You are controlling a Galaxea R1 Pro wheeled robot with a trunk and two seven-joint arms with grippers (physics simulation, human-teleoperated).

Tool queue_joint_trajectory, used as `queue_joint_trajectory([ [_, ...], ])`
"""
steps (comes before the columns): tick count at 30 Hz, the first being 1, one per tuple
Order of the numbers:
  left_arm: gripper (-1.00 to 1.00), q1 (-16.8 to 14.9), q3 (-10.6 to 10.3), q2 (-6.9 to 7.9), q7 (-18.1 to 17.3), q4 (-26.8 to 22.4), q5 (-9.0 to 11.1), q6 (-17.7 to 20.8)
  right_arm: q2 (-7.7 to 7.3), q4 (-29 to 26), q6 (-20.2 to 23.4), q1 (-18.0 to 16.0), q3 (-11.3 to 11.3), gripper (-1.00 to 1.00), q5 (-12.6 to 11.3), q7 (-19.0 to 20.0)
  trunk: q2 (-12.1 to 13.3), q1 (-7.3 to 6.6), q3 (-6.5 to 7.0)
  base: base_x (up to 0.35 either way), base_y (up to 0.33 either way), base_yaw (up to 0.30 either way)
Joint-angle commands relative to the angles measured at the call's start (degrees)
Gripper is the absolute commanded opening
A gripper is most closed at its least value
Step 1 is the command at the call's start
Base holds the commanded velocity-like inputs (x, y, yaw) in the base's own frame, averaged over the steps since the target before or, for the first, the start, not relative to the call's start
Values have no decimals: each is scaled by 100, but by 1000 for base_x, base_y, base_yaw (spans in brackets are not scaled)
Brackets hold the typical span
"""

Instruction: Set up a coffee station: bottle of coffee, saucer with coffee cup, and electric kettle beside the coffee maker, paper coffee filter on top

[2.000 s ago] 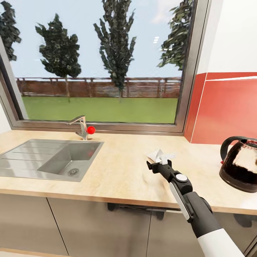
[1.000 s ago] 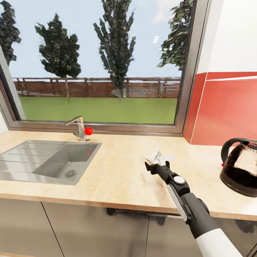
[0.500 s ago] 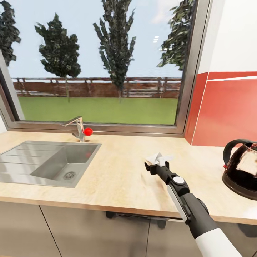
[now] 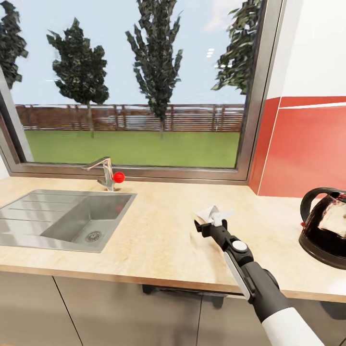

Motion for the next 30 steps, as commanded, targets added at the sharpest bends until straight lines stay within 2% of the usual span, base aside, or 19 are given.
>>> queue_joint_trajectory([
  [1,100,1,7,-1,-1,-5,-5,-9,-5,4,11,-4,12,100,-57,-4,-3,0,-5,0,0,0],
  [12,100,1,7,-1,-1,-6,-6,-10,-4,57,-49,-4,32,100,-55,-7,-3,0,-5,72,23,0],
  [30,100,1,7,-1,-1,-4,-6,-10,1,67,-60,-4,41,100,-54,-5,-3,0,-5,6,2,0],
])
